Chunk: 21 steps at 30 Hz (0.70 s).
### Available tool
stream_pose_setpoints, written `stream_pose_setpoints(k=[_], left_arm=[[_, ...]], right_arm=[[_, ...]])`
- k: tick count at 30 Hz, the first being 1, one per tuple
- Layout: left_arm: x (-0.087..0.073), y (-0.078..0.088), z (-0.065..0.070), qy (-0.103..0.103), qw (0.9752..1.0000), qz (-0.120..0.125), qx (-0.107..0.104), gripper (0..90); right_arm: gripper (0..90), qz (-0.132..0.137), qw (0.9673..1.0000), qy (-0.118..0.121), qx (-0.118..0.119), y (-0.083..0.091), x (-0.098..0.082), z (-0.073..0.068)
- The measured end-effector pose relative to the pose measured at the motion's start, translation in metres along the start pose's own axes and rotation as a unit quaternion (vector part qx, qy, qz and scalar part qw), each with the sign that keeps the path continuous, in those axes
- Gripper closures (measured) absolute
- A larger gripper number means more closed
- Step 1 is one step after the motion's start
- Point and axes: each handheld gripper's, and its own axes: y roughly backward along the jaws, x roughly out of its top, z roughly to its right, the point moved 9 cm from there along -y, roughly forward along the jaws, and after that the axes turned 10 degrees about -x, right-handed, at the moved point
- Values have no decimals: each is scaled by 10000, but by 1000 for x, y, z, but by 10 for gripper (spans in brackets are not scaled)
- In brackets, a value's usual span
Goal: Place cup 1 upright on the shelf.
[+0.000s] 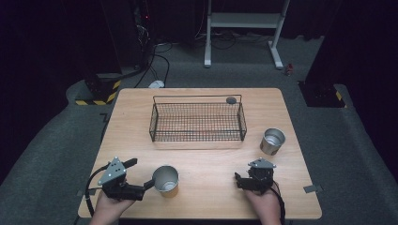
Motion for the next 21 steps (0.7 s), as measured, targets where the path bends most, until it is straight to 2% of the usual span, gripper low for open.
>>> stream_pose_setpoints(k=[21], left_arm=[[5, -15, 30, -184, 9988, -89, -441, 0]], right_arm=[[88, 1, 10000, 2, -1, 0, 0, 0]])
